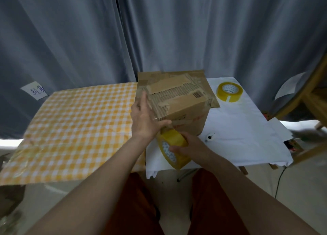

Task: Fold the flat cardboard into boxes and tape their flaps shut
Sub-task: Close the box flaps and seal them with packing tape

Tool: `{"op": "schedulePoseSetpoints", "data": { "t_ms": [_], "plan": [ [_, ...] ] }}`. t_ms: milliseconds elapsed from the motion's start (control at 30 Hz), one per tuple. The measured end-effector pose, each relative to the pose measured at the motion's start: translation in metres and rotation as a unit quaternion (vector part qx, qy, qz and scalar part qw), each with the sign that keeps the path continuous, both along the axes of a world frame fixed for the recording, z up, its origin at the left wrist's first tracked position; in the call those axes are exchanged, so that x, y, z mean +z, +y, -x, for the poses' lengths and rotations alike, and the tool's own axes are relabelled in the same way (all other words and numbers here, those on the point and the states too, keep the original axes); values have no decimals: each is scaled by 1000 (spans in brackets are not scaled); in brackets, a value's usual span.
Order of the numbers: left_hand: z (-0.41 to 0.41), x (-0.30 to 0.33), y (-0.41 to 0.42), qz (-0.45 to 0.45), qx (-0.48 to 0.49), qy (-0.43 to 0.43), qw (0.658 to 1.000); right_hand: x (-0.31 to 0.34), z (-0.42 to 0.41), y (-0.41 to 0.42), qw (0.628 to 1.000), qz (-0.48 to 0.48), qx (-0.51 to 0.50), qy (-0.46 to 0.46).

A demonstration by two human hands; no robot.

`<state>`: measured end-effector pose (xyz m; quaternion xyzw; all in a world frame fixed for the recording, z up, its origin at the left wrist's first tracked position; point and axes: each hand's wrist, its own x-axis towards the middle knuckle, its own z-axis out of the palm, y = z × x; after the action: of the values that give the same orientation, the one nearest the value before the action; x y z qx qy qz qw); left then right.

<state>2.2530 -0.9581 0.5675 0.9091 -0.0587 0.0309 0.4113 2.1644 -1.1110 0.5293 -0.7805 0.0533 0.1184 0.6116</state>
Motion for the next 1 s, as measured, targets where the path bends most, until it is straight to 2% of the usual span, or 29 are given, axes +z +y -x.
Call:
{"op": "schedulePoseSetpoints", "data": {
  "t_ms": [33, 100, 167, 233, 300, 367, 433, 467, 600, 767, 800, 867, 1000],
  "plan": [
    [8, -5, -1, 57, 46, 71, 995, -1, 0, -2, 1000, 3, 2, -2],
    [20, -14, -5, 174, 104, 204, 958, -2, -1, -5, 1000, 6, 12, -7],
    [27, -22, -10, 251, 125, 254, 926, 1, -2, -9, 999, 16, 31, -15],
    [28, -27, -14, 295, 138, 244, 913, 2, -3, -18, 999, -8, 32, -14],
    [26, -30, -15, 323, 157, 223, 906, -2, -7, -37, 1000, 0, -18, -17],
    [24, -30, -14, 346, 169, 216, 897, -19, -17, -64, 990, 120, -73, -14],
    [22, -29, -13, 349, 161, 211, 899, -44, -28, -89, 954, 288, -78, 15],
    [22, -29, -13, 344, 155, 207, 903, -56, -31, -99, 937, 339, -78, 27],
    [20, -29, -17, 351, 146, 188, 906, -99, -44, -128, 895, 445, -27, 17],
    [13, -34, -15, 357, 130, 201, 903, -123, -56, -139, 853, 521, 4, 34],
    [12, -35, -14, 358, 130, 204, 902, -125, -56, -140, 853, 521, -8, 21],
    [11, -35, -14, 373, 133, 209, 894, -124, -55, -139, 878, 476, -51, 12],
    [10, -34, -12, 386, 122, 223, 887, -99, -45, -127, 955, 273, -111, 23]
  ]
}}
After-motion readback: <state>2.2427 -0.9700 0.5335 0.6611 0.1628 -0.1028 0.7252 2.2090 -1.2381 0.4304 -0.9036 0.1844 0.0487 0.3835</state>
